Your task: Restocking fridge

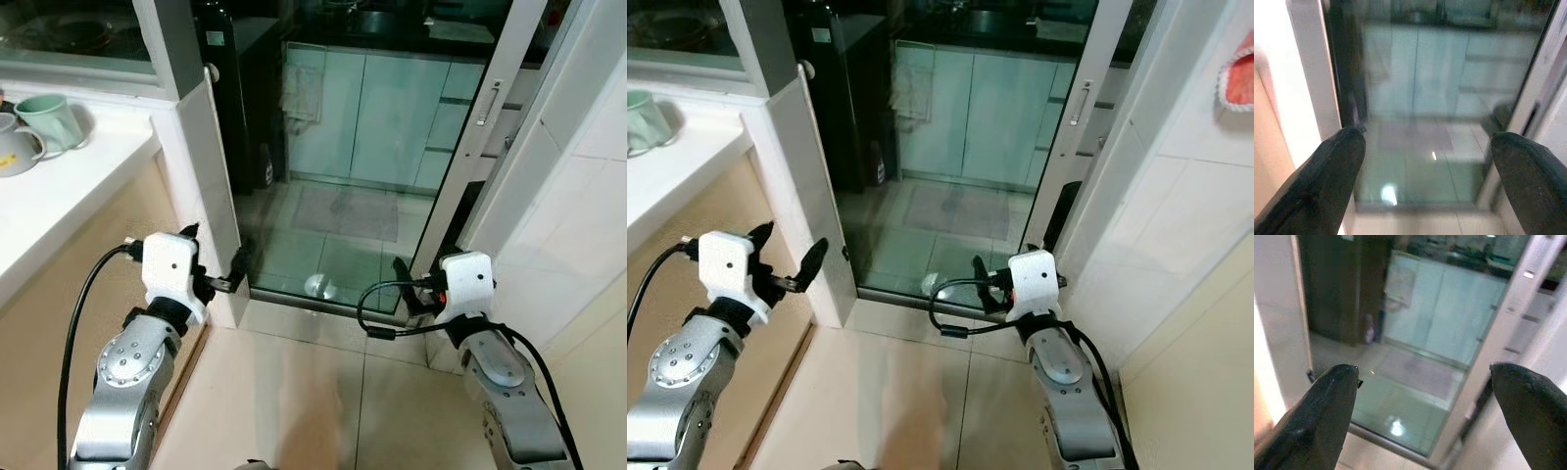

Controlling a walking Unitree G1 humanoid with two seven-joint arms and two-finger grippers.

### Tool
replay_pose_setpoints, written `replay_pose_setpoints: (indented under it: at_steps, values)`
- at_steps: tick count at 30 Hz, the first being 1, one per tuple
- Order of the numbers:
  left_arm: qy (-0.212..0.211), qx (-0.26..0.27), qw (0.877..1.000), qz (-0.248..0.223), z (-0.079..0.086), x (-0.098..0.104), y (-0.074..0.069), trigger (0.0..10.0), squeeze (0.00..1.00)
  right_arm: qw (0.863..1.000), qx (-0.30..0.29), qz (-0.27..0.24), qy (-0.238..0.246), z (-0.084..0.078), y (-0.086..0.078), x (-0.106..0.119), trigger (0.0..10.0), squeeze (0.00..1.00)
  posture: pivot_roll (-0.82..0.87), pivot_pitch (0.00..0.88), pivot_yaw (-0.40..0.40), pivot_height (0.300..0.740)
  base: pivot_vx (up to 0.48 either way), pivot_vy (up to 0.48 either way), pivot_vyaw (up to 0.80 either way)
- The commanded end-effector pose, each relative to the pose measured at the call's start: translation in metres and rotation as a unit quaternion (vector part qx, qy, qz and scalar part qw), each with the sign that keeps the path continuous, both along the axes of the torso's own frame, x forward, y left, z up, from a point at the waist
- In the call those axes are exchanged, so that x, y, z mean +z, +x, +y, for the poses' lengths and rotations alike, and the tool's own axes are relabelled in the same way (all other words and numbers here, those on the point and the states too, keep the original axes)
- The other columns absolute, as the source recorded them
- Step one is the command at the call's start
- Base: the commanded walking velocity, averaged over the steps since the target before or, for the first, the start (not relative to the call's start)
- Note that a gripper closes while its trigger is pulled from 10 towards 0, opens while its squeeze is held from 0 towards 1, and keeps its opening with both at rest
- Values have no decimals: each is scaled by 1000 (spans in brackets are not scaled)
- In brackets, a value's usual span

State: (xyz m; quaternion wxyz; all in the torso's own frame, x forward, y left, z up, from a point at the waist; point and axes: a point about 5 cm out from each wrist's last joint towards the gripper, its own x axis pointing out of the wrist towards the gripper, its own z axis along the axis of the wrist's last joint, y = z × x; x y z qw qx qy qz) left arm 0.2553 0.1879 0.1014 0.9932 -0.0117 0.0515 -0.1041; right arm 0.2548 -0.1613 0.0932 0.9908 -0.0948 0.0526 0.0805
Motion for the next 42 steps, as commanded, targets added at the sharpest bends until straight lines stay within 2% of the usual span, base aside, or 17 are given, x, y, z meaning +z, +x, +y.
replay_pose_setpoints:
  at_steps: [1, 5, 7, 12, 19, 23, 25, 42]
  values:
    - [-7, -3, 1000, 21, -2, -8, -2, 10000, 0, 1000, -4, 0, -5, -4, -3, 4, 10000, 0, -133, 14, -2, 740, 0, 0, 0]
    - [0, -22, 999, 25, -11, -6, 0, 10000, 0, 1000, -9, 4, -2, -14, -10, 1, 10000, 0, -149, 15, -16, 740, 0, 0, 0]
    - [8, -24, 999, 29, -11, -5, 5, 10000, 0, 1000, -26, 6, 3, -16, -12, -1, 10000, 0, -150, 12, -5, 740, 0, 0, 0]
    - [4, -42, 999, 28, -14, 1, 14, 10000, 0, 999, -45, 17, 14, -16, -17, -6, 10000, 0, -162, 15, 11, 740, 0, 0, 0]
    - [-17, -31, 999, 40, -12, -1, 14, 10000, 0, 999, -49, 18, 6, -20, -18, -6, 10000, 0, -161, 13, 8, 740, 0, 0, 0]
    - [-18, -35, 998, 39, -16, -2, 15, 10000, 0, 999, -43, 19, 6, -18, -16, -6, 10000, 0, -159, 7, 7, 740, 0, 0, 0]
    - [-18, -37, 998, 40, -17, -2, 15, 10000, 0, 999, -38, 29, -10, -18, -17, -9, 10000, 0, -158, 5, 8, 740, 0, 0, 0]
    - [-18, -37, 998, 40, -17, -2, 15, 10000, 0, 999, -38, 29, -10, -18, -17, -9, 10000, 0, -158, 5, 8, 740, 0, 0, 0]
